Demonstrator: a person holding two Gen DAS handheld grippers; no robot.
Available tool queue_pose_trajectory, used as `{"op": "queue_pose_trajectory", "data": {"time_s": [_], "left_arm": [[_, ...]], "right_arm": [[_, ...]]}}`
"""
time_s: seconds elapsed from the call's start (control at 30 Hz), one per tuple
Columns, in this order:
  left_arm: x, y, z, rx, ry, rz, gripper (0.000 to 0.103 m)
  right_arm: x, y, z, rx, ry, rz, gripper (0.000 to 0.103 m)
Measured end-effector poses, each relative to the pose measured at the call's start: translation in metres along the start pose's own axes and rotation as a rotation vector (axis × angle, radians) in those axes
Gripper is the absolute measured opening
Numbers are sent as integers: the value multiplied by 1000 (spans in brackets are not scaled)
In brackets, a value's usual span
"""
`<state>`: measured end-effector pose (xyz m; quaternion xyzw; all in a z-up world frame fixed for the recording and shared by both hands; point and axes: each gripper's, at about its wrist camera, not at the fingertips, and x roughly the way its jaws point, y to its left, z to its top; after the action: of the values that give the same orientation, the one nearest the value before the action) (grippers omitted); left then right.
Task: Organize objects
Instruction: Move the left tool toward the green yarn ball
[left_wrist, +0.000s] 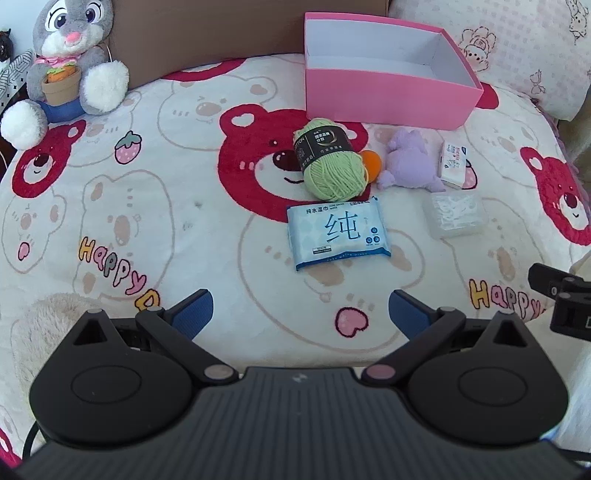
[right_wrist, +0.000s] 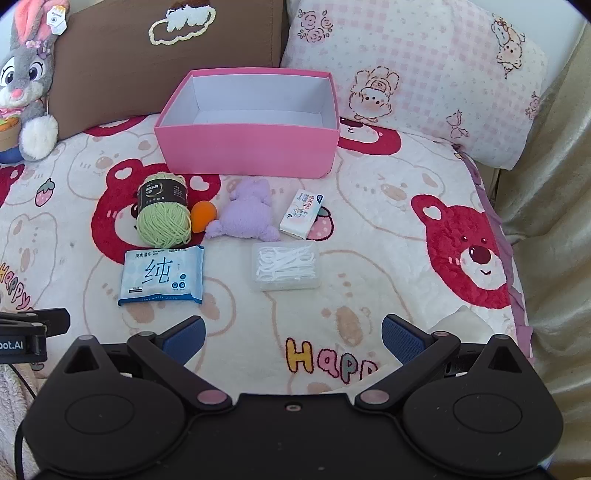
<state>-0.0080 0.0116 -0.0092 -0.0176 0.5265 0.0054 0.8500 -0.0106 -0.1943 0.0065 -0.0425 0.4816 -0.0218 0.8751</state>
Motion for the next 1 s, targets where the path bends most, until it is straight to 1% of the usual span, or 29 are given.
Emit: {"op": "queue_pose_trajectory", "data": {"time_s": [0.1,0.23,0.33,0.47,0.6,0.67,0.83,1.0], "left_arm": [[-2,-1,-1,-8,-10,-12,103],[-12,-3,7,17,-42,-17,103],[-13,-3,16,33,-42,-15,103],[-14,-2,27,68,-21,-34,103],[-21,1,40,88,-37,-1,103],[-24,3,46,110,-40,-3,103],[-32,4,59,157,-24,-59,103],[-31,5,68,174,18,-131,103]], "right_arm": [[1,0,1,-2,5,-1,103],[4,0,6,-5,26,12,103],[5,2,12,-11,28,-5,103],[2,7,19,-45,26,13,103],[-2,11,25,-86,24,2,103],[-4,10,29,-100,25,9,103],[-7,10,36,-127,33,16,103],[-6,11,42,-158,50,21,103]]}}
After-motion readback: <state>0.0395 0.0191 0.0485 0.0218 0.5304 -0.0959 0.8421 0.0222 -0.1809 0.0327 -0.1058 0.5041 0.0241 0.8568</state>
